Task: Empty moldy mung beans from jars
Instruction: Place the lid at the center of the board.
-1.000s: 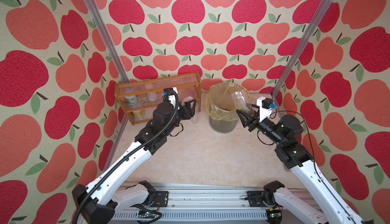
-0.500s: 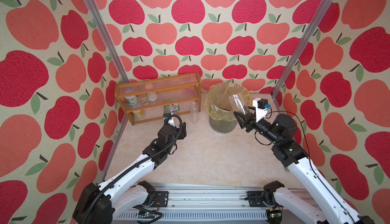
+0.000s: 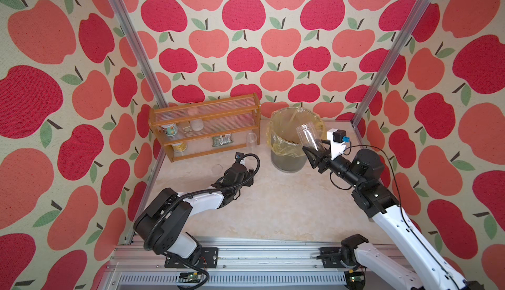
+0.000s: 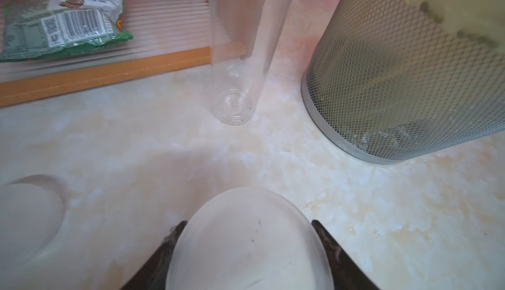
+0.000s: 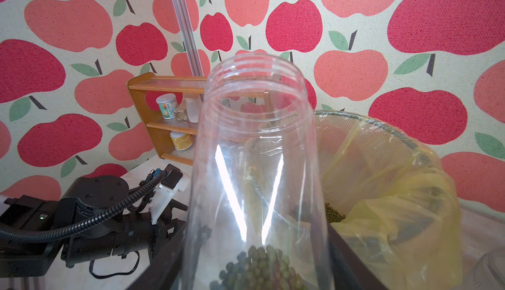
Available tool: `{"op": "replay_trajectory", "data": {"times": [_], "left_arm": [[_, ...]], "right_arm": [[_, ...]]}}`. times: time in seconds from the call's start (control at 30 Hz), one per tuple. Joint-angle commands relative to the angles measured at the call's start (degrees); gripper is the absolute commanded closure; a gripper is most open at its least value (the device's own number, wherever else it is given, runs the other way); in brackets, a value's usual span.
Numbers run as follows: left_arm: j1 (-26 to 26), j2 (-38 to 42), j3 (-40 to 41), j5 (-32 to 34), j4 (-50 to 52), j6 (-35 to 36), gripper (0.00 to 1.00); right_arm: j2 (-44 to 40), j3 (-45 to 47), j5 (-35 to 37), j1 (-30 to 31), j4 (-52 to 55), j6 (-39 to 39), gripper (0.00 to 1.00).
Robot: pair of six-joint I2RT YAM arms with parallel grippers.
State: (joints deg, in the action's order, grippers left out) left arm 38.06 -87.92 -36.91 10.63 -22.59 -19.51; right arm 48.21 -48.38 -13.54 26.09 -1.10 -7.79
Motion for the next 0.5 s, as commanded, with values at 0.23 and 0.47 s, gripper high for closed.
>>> {"op": "replay_trajectory", "data": {"times": [0.23, 0.47], "left_arm": [[0.31, -9.27, -6.5, -1.45, -0.96, 4.21, 0.47], [-0.31, -13.4, -7.74, -2.43, -2.32, 3.34, 0.44]], "right_arm": [[-0.74, 0.48, 2.03, -0.76, 0.5, -1.86, 0.63], [-0.58, 0.57, 2.59, -1.0, 1.19, -2.17, 0.63]]}}
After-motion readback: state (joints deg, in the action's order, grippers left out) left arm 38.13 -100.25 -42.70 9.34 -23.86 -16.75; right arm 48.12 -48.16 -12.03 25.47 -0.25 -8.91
